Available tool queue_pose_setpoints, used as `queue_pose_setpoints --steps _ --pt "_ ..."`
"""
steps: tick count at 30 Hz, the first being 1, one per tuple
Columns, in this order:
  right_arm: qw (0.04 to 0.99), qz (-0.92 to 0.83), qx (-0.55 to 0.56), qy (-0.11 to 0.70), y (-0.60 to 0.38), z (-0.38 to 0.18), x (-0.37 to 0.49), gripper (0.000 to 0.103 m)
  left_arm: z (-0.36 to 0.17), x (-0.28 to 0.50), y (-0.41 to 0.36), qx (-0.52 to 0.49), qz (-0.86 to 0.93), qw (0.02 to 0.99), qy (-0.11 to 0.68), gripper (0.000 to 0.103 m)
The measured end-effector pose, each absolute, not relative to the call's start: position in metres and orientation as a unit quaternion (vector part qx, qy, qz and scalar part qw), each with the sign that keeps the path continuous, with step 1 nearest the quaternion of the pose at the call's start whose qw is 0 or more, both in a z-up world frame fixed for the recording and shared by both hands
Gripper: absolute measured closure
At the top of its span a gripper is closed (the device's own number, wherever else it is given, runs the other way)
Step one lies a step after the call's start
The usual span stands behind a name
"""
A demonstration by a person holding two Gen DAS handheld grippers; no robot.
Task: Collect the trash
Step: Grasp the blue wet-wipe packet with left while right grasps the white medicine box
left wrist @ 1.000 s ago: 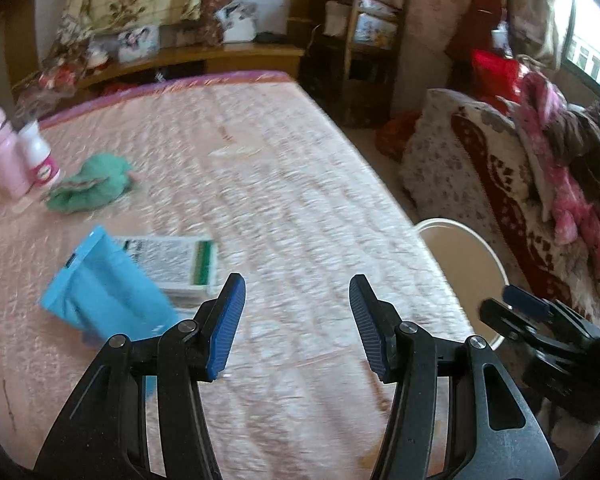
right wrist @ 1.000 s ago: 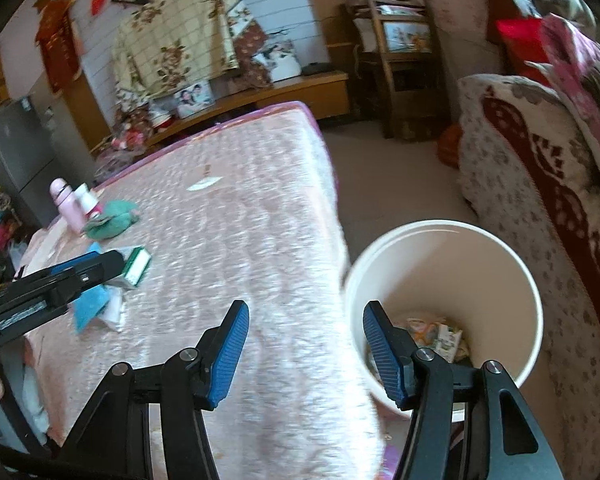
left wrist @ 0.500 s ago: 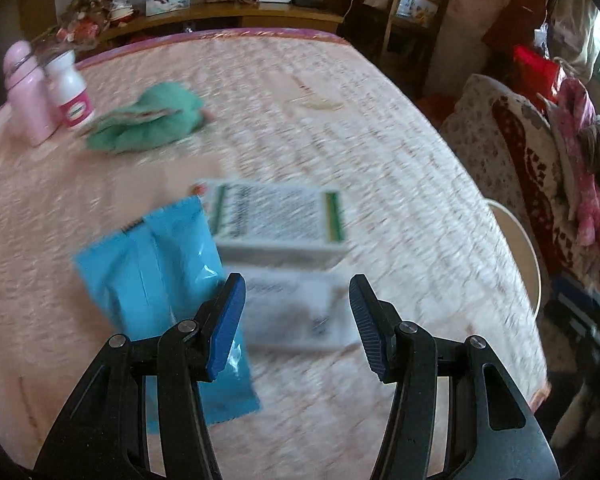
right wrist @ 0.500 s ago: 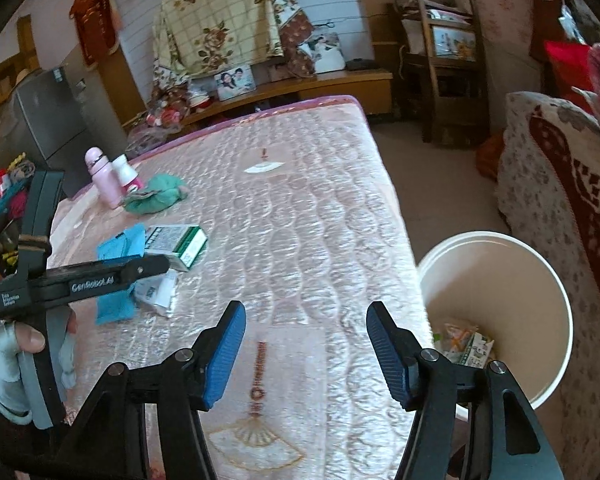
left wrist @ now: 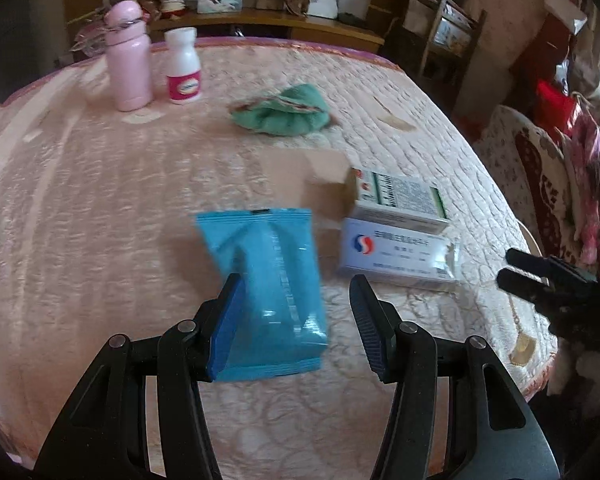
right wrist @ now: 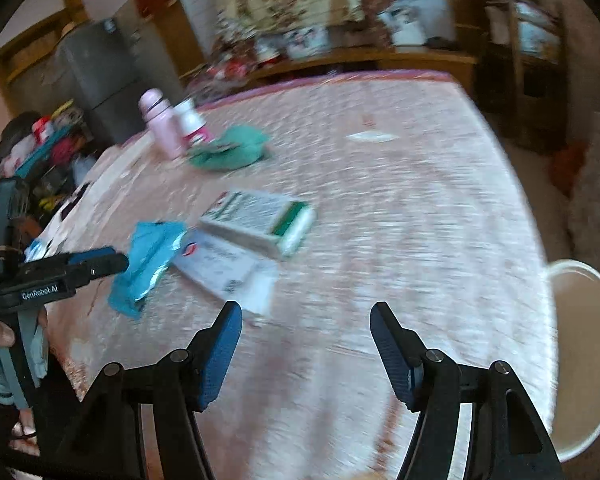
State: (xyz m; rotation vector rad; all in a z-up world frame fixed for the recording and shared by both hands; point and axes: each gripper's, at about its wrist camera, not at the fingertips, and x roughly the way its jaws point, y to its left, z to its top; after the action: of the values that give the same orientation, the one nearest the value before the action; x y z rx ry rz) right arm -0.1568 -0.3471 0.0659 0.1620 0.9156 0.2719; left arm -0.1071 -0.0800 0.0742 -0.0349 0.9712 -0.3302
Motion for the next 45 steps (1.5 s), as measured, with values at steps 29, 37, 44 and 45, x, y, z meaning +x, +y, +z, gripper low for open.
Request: queue_pose_setpoints --steps 29,37,44,45 --pt "0.862 0.219 -0.009 0.457 -0.235 0.047 -0.117 0.038 0.065 -0.103 -0.023 -0.085 -0.140 0.863 0.477 0.048" --pt "0.861 0.178 -0.022 0.476 -0.239 0.029 -0.108 0.058 0.058 -0.104 -0.036 -0.096 -0.154 0.858 0.481 0.047" --pt "0.871 0.139 0.033 0.470 -0.296 0.035 -0.139 0.058 0.042 -0.094 -0.079 -0.053 -0.156 0.861 0.480 0.036" --pt "0.871 0.137 0.037 0.471 -0.301 0.035 -0.141 0.058 0.039 -0.092 -0.084 -0.047 -0.154 0.861 0.483 0.036"
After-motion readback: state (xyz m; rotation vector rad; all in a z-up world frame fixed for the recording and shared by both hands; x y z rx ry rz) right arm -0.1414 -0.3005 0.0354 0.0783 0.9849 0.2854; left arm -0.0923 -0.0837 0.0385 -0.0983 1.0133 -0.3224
